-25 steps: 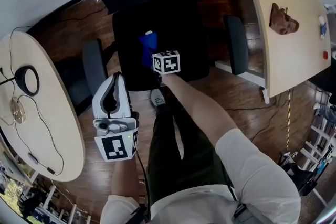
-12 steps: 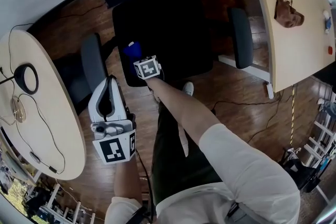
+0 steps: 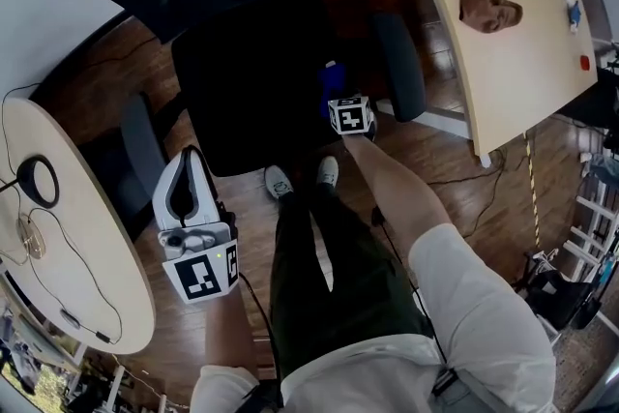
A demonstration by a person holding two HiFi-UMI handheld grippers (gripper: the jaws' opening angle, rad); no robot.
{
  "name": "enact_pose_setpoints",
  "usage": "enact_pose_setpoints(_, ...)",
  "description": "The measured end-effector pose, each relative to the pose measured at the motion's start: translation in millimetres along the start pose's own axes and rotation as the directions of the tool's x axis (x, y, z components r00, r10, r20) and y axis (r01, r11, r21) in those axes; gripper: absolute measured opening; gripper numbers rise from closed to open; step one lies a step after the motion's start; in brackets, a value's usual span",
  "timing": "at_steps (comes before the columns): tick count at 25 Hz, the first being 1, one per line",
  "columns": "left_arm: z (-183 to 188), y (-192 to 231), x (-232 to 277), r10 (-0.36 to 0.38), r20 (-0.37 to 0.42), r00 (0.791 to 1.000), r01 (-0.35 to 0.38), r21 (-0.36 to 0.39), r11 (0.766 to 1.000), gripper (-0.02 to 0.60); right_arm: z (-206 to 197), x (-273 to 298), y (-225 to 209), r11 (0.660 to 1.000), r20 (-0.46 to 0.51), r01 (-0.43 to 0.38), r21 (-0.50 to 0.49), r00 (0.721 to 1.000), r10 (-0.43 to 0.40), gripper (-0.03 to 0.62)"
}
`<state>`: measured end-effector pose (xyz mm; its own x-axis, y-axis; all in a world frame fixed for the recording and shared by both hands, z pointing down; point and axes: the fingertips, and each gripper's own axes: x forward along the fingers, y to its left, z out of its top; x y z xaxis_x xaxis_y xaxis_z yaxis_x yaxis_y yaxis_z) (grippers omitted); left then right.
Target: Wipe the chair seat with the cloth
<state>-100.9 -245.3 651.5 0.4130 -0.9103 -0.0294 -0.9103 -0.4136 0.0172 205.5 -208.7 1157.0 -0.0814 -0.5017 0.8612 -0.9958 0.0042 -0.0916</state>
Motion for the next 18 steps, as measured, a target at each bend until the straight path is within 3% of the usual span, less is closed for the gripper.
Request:
enact_pose_setpoints(3,-5.2,-7.4,2.9,-0.011,-0.005,1.000,0.011,-0.003,1.000,0.087,1.4,-10.2,-26.4,1.000,0.064,0.003,0.031,0.998,-0.005,0.112)
enact_pose_setpoints(6,-7.1,-9.5,0.8,-0.009,-0.005,1.000,0.009,-0.004,1.000,0.087,20.1,-31.8,-1.4,0.999,0.199,-0.041,-0.036,0.979,0.047,0.112)
enact_pose_setpoints(8,-8.9,-2.4,-3.9,0.009,-0.006,1.000,-0.010,-0.006,1.000,0.087,43.1,-64.9,46.4,0.989,0.348,-0.068,-0.131,0.931,0.110,0.111)
enact_pose_setpoints(11,-16.1,17.7,-11.9,0.049,-0.013,0.999,-0.049,-0.010,0.999,0.087,57.1,-101.8,146.2,0.965,0.503,-0.116,-0.234,0.835,0.222,0.110)
enact_pose_setpoints(13,-22.9,31.1,-19.0,0.074,-0.018,0.997,-0.075,-0.009,0.997,0.087,36.5,-94.0,220.9,0.944,0.513,-0.187,-0.271,0.802,0.306,0.110)
enact_pose_setpoints(15,-28.4,42.5,-27.4,0.095,-0.014,0.995,-0.095,-0.007,0.995,0.087,8.5,-79.5,294.2,0.912,0.462,-0.287,-0.294,0.793,0.398,0.111)
enact_pose_setpoints(18,-32.0,55.5,-38.4,0.106,-0.002,0.994,-0.106,0.008,0.994,0.087,-34.4,-53.3,372.6,0.867,0.342,-0.361,-0.343,0.812,0.473,0.111)
